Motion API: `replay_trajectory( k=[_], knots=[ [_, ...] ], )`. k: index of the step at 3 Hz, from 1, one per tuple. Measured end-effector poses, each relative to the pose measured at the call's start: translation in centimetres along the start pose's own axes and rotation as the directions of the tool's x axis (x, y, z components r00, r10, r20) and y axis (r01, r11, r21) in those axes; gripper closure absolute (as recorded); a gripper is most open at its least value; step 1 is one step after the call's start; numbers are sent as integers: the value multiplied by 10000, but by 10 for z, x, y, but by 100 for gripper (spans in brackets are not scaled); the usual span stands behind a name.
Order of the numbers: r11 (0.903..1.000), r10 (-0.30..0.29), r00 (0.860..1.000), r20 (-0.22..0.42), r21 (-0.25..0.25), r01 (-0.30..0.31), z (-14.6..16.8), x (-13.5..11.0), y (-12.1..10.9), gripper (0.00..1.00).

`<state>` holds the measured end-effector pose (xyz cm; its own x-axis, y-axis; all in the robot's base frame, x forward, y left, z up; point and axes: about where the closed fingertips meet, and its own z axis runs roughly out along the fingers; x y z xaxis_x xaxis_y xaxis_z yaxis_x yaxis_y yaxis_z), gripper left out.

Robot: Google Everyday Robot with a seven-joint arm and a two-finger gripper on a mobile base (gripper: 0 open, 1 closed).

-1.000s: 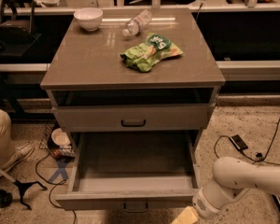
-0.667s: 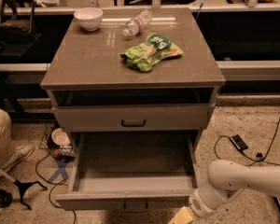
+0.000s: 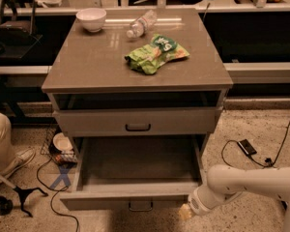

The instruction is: Close middle drawer

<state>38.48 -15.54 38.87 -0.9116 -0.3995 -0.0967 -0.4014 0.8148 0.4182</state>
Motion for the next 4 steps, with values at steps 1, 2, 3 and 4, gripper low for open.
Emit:
replay_trajectory(
  k=[1,2,3,4],
  knots=[
    [10000,0,10000,0,0,0,0,0,0,94],
    [10000,-1,10000,-12,-10,1,1,0,0,100],
    [9998,55,9995,302,185,-61,3,-12,-11,100],
    [9955,199,9924,1216,893,-309,-6,-49,-38,100]
  ],
)
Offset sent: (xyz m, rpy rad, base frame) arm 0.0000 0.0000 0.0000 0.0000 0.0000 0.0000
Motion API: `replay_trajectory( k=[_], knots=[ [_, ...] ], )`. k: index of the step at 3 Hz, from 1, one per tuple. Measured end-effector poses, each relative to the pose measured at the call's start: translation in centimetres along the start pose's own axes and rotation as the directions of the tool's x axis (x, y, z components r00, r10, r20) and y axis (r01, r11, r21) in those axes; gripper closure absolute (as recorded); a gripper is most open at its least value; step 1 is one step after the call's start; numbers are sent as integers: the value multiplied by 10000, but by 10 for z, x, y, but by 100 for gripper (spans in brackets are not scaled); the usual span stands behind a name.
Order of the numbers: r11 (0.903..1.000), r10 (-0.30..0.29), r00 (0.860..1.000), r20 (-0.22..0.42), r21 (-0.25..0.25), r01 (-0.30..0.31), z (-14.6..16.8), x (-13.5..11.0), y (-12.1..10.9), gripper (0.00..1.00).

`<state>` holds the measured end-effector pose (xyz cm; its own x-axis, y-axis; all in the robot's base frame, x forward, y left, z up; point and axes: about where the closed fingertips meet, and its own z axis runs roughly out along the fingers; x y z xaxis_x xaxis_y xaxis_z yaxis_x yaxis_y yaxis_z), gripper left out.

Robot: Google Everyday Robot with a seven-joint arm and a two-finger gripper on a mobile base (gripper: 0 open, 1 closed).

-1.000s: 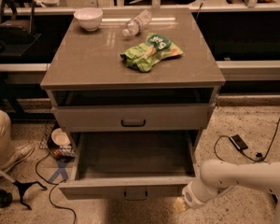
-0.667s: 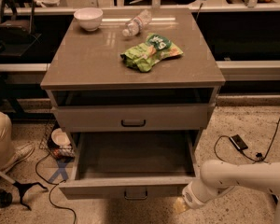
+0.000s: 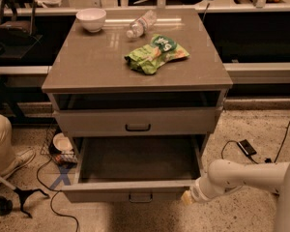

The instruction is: Close middle drawer

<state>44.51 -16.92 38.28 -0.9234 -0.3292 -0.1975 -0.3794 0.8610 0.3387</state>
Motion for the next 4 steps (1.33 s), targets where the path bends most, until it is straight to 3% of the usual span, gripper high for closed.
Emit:
replay_trajectory(
  k=[1,2,3,4],
  knots=[
    [10000,0,10000,0,0,0,0,0,0,100],
    [9998,-105,9954,957,193,86,14,-70,-6,100],
    [9998,-105,9954,957,193,86,13,-67,-5,100],
    [9997,-235,9829,1826,142,212,25,-136,-7,100]
  ],
)
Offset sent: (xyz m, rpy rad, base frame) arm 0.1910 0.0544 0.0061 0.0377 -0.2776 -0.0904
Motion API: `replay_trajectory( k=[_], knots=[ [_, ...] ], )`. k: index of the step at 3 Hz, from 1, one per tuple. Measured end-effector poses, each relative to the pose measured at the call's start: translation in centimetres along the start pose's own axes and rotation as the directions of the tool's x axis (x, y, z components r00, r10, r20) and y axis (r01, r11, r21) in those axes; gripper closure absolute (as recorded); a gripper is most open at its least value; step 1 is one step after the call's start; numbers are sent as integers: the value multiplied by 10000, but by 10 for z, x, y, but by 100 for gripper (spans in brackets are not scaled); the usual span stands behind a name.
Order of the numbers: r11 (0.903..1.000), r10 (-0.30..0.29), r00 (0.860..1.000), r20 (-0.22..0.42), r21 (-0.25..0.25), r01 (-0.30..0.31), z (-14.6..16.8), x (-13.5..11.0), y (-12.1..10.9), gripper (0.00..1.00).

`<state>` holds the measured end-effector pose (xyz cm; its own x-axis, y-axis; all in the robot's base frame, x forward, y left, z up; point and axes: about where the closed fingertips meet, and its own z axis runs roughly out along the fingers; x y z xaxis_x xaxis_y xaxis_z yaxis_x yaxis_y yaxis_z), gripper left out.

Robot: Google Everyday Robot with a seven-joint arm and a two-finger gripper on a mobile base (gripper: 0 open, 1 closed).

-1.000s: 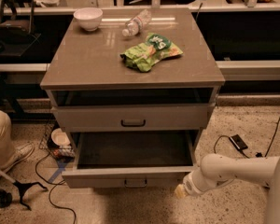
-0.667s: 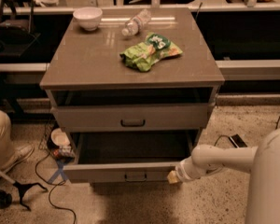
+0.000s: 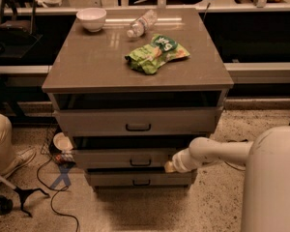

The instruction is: Close middle drawer

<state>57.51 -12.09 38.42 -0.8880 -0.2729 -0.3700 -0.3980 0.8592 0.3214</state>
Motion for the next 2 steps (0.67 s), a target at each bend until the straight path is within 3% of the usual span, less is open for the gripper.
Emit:
replay_trajectory(
  k=[1,2],
  knots=[
    [9999,-96,9980,631,-54,99,13,-45,-1,100],
    [9999,-95,9962,868,-59,100,12,-54,-2,100]
  ],
)
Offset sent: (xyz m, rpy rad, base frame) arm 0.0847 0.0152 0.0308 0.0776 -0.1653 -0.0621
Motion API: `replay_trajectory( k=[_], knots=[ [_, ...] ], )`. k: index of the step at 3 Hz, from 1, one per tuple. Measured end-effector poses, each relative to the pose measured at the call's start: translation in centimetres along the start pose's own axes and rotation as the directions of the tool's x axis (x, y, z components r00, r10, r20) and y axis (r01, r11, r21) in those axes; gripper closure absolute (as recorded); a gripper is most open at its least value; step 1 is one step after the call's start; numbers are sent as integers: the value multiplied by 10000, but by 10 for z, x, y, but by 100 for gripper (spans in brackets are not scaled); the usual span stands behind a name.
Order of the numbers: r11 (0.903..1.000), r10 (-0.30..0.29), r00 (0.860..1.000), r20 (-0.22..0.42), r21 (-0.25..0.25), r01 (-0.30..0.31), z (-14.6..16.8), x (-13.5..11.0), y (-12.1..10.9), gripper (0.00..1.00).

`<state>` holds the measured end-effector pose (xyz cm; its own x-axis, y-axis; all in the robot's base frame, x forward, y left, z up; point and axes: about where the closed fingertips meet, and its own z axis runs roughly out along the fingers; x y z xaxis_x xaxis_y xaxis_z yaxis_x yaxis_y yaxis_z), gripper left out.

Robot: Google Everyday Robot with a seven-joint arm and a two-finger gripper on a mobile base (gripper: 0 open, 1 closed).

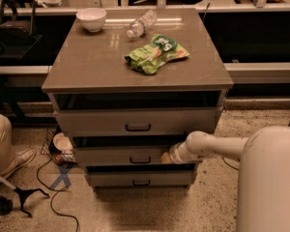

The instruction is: Close middle drawer

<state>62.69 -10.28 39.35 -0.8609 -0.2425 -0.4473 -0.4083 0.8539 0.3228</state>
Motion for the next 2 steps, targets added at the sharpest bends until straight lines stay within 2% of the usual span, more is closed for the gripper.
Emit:
replay_trajectory(
  k=[1,2],
  knots=[
    [9960,797,9955,508,354,-816,-31,24,-21,100],
    [9835,1634,9845,630,685,-1676,-62,68,-37,100]
  ],
)
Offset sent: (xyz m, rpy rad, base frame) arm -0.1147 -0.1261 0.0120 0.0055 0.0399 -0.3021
